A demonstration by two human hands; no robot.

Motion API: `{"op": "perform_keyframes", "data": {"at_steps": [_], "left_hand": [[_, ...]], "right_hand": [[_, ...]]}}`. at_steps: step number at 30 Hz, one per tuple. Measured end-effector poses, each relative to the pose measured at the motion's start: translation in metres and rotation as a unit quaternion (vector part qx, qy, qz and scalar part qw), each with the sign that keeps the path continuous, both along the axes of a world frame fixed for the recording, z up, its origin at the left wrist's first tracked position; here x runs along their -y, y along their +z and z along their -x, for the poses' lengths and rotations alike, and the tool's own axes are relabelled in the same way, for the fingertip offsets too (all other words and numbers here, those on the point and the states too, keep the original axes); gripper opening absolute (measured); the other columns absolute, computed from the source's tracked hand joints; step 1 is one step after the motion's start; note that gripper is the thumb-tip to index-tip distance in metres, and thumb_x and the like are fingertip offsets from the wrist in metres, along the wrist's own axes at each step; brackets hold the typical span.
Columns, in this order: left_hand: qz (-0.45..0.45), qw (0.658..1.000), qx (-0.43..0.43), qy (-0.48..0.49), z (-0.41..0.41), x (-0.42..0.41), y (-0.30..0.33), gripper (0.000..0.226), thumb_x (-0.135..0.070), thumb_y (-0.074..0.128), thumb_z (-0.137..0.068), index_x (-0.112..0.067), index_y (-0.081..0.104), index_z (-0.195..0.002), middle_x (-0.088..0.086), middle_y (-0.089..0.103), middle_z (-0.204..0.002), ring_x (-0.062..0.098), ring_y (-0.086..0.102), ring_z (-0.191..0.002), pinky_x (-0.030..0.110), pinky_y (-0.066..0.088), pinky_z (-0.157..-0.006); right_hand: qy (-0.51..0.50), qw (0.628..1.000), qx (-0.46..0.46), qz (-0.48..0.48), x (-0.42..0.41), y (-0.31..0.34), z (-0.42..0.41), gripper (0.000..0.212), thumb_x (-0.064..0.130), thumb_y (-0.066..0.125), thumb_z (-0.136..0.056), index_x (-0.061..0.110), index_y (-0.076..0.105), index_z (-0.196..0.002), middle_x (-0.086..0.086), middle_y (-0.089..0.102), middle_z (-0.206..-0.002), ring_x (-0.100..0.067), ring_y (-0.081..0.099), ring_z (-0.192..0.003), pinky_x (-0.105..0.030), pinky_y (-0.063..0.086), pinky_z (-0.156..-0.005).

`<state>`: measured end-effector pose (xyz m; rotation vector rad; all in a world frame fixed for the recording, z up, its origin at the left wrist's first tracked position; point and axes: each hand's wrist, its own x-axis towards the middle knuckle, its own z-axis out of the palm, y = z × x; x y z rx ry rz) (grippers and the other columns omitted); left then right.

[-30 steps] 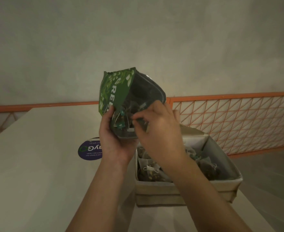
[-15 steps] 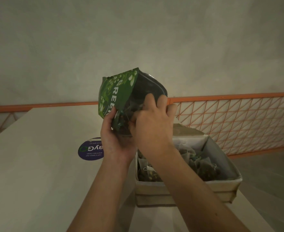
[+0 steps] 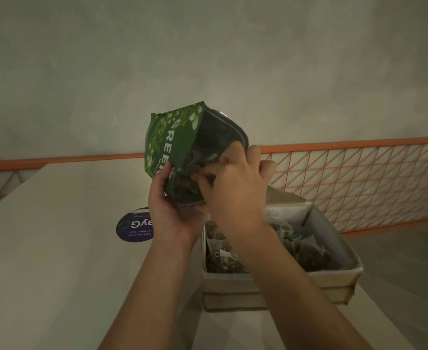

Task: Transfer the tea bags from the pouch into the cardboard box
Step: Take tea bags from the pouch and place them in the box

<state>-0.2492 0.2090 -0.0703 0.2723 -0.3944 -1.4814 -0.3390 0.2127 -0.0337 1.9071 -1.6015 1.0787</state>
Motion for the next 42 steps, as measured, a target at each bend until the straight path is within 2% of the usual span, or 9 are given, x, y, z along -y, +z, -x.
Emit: {"op": "perform_keyframes", "data": {"at_steps": [6, 11, 15, 18, 21, 24, 30, 34, 42], "left_hand": [[-0.007, 1.0, -0.005, 0.011, -0.003, 0.001, 0.001, 0.05, -0.042, 0.052, -0.096, -0.01, 0.064, -0.132, 0.016, 0.06, -0.141, 0.028, 0.063, -0.117, 0.032, 0.052, -0.092], [-0.005, 1.0, 0.0, 0.019, -0.006, 0.001, 0.001, 0.05, -0.044, 0.053, -0.096, -0.013, 0.062, -0.135, 0.014, 0.063, -0.138, 0.029, 0.064, -0.117, 0.03, 0.056, -0.086], [0.004, 1.0, 0.018, 0.015, -0.002, 0.0, 0.001, 0.05, -0.043, 0.05, -0.097, -0.01, 0.063, -0.132, 0.013, 0.065, -0.132, 0.025, 0.065, -0.111, 0.031, 0.053, -0.087], [0.003, 1.0, 0.026, 0.004, 0.002, -0.001, -0.001, 0.045, -0.043, 0.052, -0.095, -0.01, 0.071, -0.121, 0.01, 0.068, -0.126, 0.023, 0.064, -0.116, 0.032, 0.049, -0.098], [-0.006, 0.999, 0.033, -0.005, 0.004, 0.0, -0.004, 0.045, -0.043, 0.056, -0.092, -0.01, 0.075, -0.117, 0.012, 0.061, -0.141, 0.027, 0.05, -0.138, 0.04, 0.028, -0.122], [-0.005, 1.0, 0.024, -0.005, 0.003, 0.0, -0.003, 0.048, -0.043, 0.056, -0.092, -0.009, 0.071, -0.123, 0.012, 0.061, -0.139, 0.025, 0.05, -0.136, 0.038, 0.023, -0.123], [0.006, 1.0, 0.024, 0.009, 0.003, -0.005, 0.006, 0.051, -0.043, 0.048, -0.096, -0.011, 0.062, -0.134, 0.013, 0.066, -0.13, 0.025, 0.066, -0.111, 0.031, 0.056, -0.086], [-0.006, 1.0, 0.006, 0.011, 0.003, -0.006, 0.007, 0.046, -0.041, 0.051, -0.097, -0.014, 0.063, -0.132, 0.011, 0.069, -0.127, 0.026, 0.072, -0.101, 0.03, 0.059, -0.073], [-0.005, 1.0, -0.008, 0.002, 0.004, -0.004, 0.003, 0.046, -0.041, 0.052, -0.096, -0.014, 0.063, -0.132, 0.014, 0.062, -0.14, 0.03, 0.064, -0.114, 0.032, 0.059, -0.077]], "right_hand": [[0.114, 0.98, 0.158, 0.028, -0.003, 0.01, 0.025, 0.013, 0.044, 0.071, -0.081, 0.031, 0.075, -0.082, 0.007, 0.058, -0.092, -0.018, 0.05, -0.092, -0.031, 0.02, -0.078], [0.166, 0.961, 0.218, 0.044, -0.008, 0.018, 0.041, 0.012, 0.035, 0.07, -0.085, 0.024, 0.074, -0.084, 0.007, 0.056, -0.088, -0.013, 0.052, -0.085, -0.033, 0.043, -0.074], [0.173, 0.979, 0.101, 0.034, -0.011, 0.016, 0.031, 0.015, 0.034, 0.072, -0.081, 0.024, 0.077, -0.09, 0.002, 0.059, -0.088, -0.019, 0.053, -0.086, -0.035, 0.042, -0.075], [0.086, 0.995, -0.04, 0.021, -0.008, 0.007, 0.013, 0.023, 0.043, 0.072, -0.076, 0.022, 0.078, -0.085, -0.003, 0.057, -0.094, -0.025, 0.049, -0.092, -0.036, 0.034, -0.077], [0.017, 0.998, -0.064, 0.008, -0.005, 0.001, 0.005, 0.024, 0.043, 0.077, -0.069, 0.021, 0.077, -0.077, -0.006, 0.055, -0.097, -0.027, 0.044, -0.092, -0.036, 0.027, -0.076], [0.017, 0.999, -0.045, 0.024, -0.004, -0.002, 0.007, 0.017, 0.04, 0.077, -0.07, 0.024, 0.076, -0.075, -0.003, 0.056, -0.095, -0.026, 0.048, -0.09, -0.036, 0.028, -0.075], [0.144, 0.978, 0.146, 0.03, -0.008, 0.009, 0.027, 0.014, 0.043, 0.072, -0.081, 0.029, 0.072, -0.079, 0.009, 0.06, -0.088, -0.015, 0.054, -0.087, -0.037, 0.042, -0.078], [0.213, 0.927, 0.306, 0.032, -0.015, 0.03, 0.047, 0.012, 0.035, 0.065, -0.091, 0.024, 0.065, -0.086, 0.016, 0.061, -0.08, -0.004, 0.056, -0.07, -0.018, 0.046, -0.061], [0.305, 0.846, 0.438, -0.017, -0.026, 0.046, 0.079, 0.016, 0.024, 0.06, -0.095, 0.007, 0.06, -0.096, -0.001, 0.073, -0.083, -0.016, 0.068, -0.065, -0.019, 0.053, -0.056]]}}
